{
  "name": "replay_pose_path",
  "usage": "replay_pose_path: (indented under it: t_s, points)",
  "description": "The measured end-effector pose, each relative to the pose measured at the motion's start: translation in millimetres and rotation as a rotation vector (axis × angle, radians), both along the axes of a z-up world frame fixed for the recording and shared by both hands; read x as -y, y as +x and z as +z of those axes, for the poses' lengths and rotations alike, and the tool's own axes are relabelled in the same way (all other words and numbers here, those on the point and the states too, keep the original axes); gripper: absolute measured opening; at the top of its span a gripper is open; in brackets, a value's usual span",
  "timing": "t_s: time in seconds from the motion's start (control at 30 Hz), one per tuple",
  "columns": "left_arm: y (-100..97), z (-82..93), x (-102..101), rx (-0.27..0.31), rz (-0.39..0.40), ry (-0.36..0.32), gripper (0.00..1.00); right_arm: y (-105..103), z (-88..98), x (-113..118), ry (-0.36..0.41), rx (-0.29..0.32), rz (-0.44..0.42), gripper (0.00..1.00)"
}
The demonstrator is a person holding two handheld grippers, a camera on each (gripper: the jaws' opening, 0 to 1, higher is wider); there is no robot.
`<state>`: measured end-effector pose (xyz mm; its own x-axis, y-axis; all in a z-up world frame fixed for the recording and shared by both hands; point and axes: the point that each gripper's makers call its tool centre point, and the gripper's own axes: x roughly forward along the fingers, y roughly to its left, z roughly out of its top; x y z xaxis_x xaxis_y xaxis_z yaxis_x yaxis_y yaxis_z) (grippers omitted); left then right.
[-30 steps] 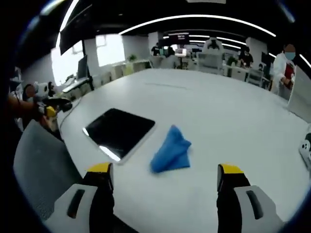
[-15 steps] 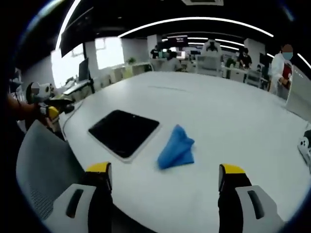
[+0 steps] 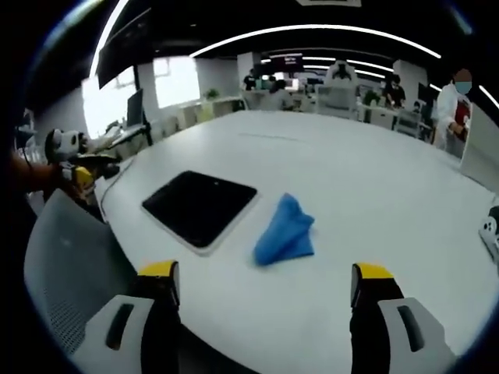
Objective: Wipe the mirror surface with the cleaning cloth until all visible marks leave the cleaned area.
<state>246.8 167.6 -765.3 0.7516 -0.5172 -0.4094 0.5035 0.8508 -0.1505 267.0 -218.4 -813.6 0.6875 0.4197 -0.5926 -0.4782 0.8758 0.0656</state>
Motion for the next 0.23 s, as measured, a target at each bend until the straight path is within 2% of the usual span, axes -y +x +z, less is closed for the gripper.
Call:
replay_pose_path:
  t_s: [0.23]
  points:
    - [0.3,1.2,2.3,0.004,-0.019,0.005,1.0,0.8,1.0,2.3,-0.022,0.018,-0.007,0.91]
